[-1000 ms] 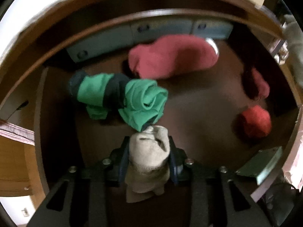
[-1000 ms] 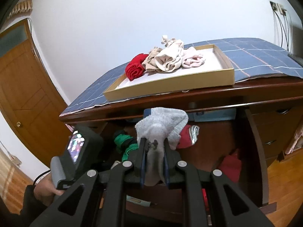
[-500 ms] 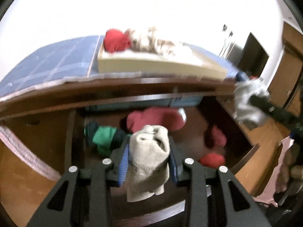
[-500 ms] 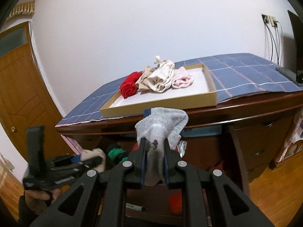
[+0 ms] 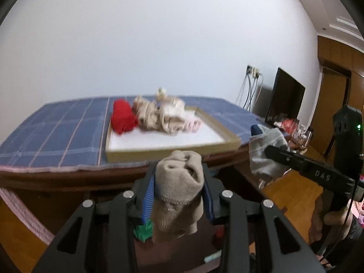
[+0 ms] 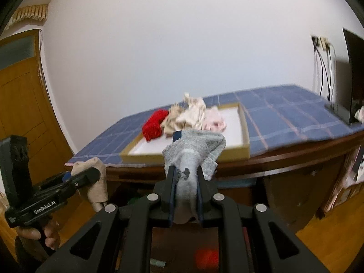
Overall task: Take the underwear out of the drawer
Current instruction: 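Lift both socks out of the drawer and carry them over the tray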
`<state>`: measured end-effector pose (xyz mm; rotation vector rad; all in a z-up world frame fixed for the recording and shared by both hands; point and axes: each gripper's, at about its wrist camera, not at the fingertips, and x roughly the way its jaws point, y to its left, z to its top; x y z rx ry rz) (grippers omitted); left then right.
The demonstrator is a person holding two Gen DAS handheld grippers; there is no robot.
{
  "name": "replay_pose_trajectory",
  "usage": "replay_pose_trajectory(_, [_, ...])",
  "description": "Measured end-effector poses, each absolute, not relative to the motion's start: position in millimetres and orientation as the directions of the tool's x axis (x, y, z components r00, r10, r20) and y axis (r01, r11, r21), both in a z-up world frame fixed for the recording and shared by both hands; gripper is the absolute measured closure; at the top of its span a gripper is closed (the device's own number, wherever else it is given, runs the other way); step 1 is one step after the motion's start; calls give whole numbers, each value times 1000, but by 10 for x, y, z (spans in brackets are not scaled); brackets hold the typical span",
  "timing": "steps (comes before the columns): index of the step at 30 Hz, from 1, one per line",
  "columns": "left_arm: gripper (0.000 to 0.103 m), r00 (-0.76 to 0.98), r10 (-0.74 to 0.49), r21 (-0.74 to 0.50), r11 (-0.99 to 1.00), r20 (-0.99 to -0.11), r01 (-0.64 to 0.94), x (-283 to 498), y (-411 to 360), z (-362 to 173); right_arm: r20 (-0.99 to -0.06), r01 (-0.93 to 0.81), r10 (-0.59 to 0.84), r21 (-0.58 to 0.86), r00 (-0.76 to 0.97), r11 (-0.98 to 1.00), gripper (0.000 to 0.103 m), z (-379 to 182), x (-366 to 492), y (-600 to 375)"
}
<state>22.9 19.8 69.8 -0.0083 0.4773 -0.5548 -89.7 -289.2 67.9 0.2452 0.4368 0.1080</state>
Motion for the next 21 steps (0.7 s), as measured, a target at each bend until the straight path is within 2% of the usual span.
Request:
replay_pose_trajectory(8, [68, 751, -542, -90, 828, -376, 553, 399, -168, 1068, -339, -34, 98, 191, 936, 981, 86, 1031, -756, -3007])
replay_pose_trajectory(21, [68, 724, -586, -180, 807, -363, 563, 970, -610, 1132, -349, -6, 65, 168, 935, 986, 86, 1131, -234, -3251])
